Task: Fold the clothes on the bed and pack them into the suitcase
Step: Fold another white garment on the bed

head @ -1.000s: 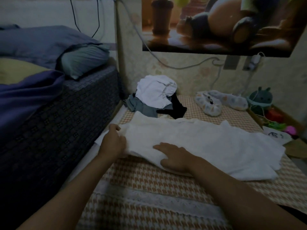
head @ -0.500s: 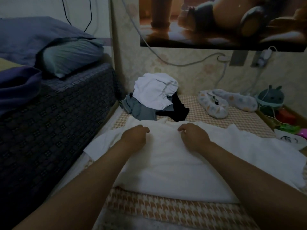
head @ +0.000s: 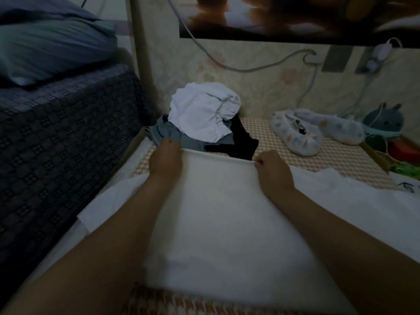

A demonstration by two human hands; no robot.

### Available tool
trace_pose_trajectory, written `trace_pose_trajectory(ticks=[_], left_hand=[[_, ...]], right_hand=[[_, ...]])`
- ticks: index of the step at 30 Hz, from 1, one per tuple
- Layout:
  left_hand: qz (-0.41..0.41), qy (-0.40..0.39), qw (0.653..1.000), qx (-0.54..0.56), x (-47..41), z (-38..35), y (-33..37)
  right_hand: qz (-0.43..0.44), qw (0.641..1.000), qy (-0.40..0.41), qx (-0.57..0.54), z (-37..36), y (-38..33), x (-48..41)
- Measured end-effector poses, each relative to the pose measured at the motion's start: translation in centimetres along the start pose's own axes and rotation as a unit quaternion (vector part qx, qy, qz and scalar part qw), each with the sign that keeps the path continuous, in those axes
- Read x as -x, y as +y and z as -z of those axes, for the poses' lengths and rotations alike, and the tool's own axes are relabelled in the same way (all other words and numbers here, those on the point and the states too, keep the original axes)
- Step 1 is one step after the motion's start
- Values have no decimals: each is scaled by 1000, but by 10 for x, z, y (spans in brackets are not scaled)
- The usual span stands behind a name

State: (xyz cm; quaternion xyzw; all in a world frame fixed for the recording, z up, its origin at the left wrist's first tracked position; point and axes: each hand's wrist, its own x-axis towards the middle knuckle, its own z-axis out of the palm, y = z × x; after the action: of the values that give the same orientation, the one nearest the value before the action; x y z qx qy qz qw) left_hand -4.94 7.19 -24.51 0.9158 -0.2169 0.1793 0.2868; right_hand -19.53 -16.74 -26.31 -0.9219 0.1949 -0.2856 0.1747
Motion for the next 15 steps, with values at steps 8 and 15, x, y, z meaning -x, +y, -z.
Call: trace_pose_trajectory(ticks=[8, 15], left_hand=[[-102, -31, 989, -98, 26, -15, 16], [-134, -317, 920, -190, 58, -6, 4]], right_hand=[[58, 985, -159, 12, 0, 17, 17], [62, 922, -345, 164, 26, 34, 23]])
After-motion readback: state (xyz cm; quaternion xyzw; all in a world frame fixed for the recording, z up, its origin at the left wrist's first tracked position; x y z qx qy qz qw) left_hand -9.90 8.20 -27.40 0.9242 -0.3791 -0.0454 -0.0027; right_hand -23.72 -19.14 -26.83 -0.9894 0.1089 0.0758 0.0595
